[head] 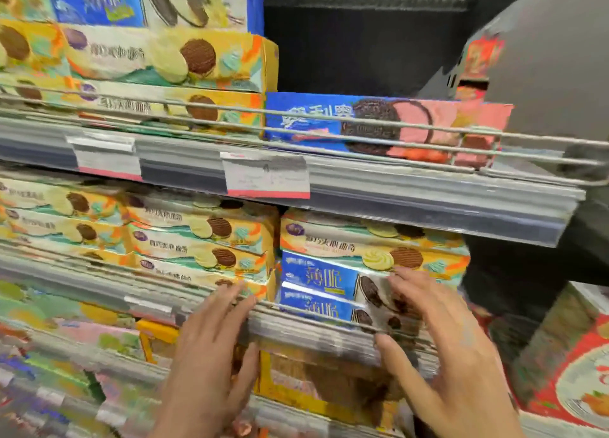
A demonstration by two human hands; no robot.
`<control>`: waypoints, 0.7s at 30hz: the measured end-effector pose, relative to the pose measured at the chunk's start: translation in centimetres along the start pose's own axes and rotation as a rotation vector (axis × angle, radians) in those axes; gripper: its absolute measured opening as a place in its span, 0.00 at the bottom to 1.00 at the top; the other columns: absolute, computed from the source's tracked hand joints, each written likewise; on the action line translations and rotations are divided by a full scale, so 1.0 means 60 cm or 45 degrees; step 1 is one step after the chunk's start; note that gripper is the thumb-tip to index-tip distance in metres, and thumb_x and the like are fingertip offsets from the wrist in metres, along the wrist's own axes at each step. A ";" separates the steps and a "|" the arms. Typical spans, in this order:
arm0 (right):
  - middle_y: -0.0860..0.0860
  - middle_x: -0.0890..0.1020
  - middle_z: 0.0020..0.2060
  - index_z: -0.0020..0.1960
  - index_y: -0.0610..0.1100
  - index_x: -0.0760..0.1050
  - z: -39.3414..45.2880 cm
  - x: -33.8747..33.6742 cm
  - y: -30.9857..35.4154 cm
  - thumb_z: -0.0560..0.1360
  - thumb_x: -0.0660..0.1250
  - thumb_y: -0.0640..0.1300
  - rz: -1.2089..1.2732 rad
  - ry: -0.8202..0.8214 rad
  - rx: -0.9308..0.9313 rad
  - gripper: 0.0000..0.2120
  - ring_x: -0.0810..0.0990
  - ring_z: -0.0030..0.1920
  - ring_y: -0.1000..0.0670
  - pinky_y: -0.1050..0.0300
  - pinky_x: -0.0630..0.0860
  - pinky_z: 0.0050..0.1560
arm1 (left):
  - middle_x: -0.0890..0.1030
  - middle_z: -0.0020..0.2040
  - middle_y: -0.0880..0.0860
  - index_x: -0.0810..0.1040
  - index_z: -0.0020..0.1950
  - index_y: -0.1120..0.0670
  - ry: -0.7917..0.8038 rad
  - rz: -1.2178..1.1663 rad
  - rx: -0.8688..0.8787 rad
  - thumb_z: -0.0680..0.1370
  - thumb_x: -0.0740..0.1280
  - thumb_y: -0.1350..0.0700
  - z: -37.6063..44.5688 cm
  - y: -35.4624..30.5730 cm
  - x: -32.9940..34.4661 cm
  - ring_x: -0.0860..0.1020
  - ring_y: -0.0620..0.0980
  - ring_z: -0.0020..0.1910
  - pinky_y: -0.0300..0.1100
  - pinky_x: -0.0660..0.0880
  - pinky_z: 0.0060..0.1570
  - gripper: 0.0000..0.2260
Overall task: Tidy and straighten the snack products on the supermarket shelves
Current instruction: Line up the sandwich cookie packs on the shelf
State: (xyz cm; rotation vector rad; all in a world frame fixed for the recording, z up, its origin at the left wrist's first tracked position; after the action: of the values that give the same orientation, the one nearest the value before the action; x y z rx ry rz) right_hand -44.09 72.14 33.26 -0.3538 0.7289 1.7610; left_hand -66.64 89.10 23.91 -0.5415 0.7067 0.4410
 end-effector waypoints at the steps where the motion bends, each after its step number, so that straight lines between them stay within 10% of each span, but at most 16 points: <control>1: 0.51 0.77 0.68 0.67 0.45 0.77 0.010 0.004 0.005 0.75 0.68 0.54 -0.079 -0.060 -0.037 0.23 0.75 0.69 0.51 0.54 0.70 0.70 | 0.70 0.75 0.51 0.69 0.74 0.49 -0.013 0.014 0.052 0.74 0.62 0.48 0.005 0.014 0.006 0.68 0.56 0.74 0.53 0.65 0.69 0.27; 21: 0.43 0.78 0.52 0.64 0.40 0.75 0.098 0.037 0.040 0.75 0.62 0.55 -0.996 0.002 0.229 0.24 0.76 0.54 0.36 0.34 0.73 0.61 | 0.81 0.59 0.48 0.83 0.63 0.48 -0.117 -0.054 0.296 0.69 0.62 0.48 0.053 0.062 0.010 0.73 0.51 0.51 0.51 0.65 0.55 0.24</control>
State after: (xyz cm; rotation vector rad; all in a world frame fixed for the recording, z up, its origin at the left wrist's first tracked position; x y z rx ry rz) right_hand -46.30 77.17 37.17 -0.4421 0.6265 0.9514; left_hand -66.74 94.01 24.32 -0.3147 0.6472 0.3367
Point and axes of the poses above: each hand's wrist, its own z-axis towards the middle knuckle, its own x-axis out of the palm, y = z × x, the point moved 3 cm from there along z, towards the middle knuckle
